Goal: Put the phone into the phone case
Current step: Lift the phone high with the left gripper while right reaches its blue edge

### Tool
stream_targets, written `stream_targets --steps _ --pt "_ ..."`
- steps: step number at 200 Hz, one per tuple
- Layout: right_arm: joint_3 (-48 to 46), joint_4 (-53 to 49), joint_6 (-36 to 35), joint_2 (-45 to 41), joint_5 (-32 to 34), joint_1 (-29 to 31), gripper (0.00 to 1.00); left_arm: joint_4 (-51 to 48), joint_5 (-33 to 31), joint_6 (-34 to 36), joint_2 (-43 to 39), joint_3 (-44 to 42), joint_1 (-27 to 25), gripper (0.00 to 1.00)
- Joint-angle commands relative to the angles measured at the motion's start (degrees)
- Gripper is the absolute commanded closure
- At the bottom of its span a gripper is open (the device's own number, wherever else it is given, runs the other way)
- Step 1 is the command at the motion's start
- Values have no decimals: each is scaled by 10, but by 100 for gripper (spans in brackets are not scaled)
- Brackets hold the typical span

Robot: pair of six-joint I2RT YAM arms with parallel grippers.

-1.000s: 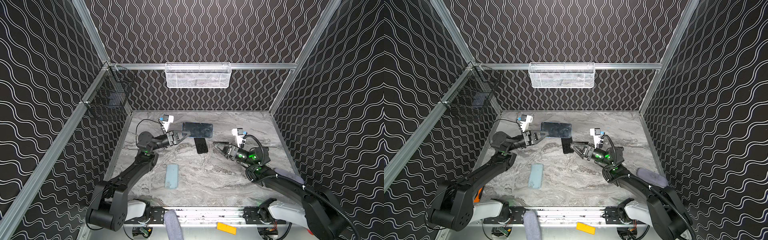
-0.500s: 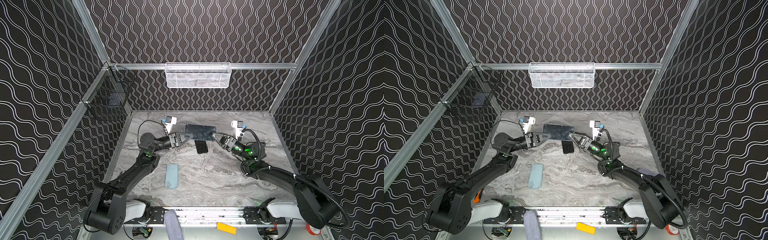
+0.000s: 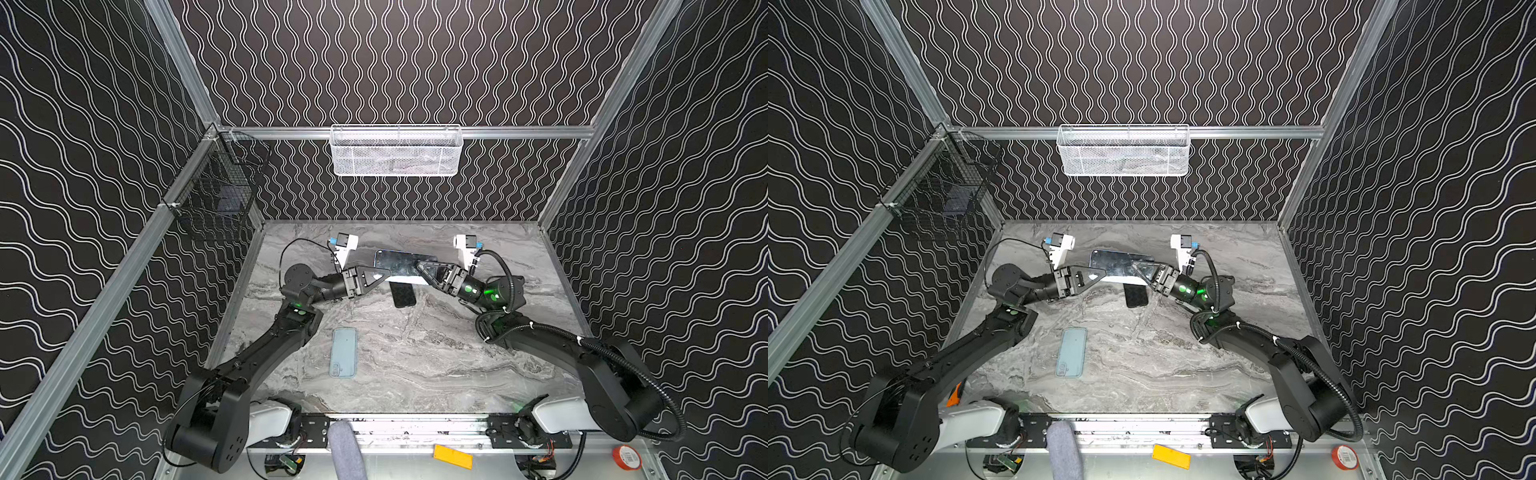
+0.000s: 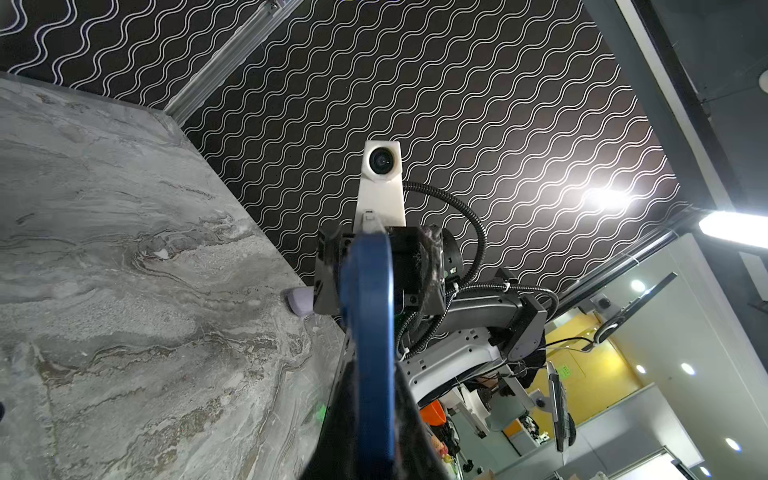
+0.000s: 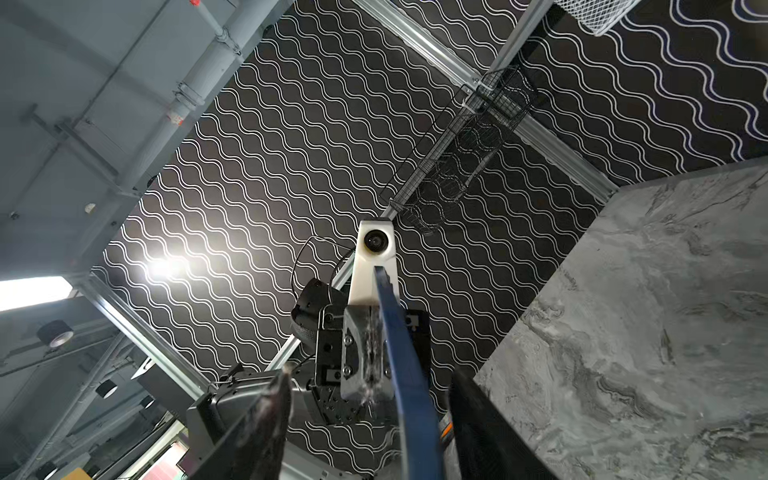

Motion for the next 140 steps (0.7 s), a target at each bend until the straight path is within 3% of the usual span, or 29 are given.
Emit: stream_targets --steps 1,33,97,140 --pt "3 33 17 -2 -11 1 46 -15 -13 51 -7 10 -2 100" --pt "-1 31 16 -2 -13 1 57 -45 -21 81 -14 10 -4 100" --pt "3 50 31 12 -23 1 77 26 -28 44 2 -3 -6 100" --pt "7 9 7 -7 -27 1 91 -22 -29 89 -14 5 -10 100"
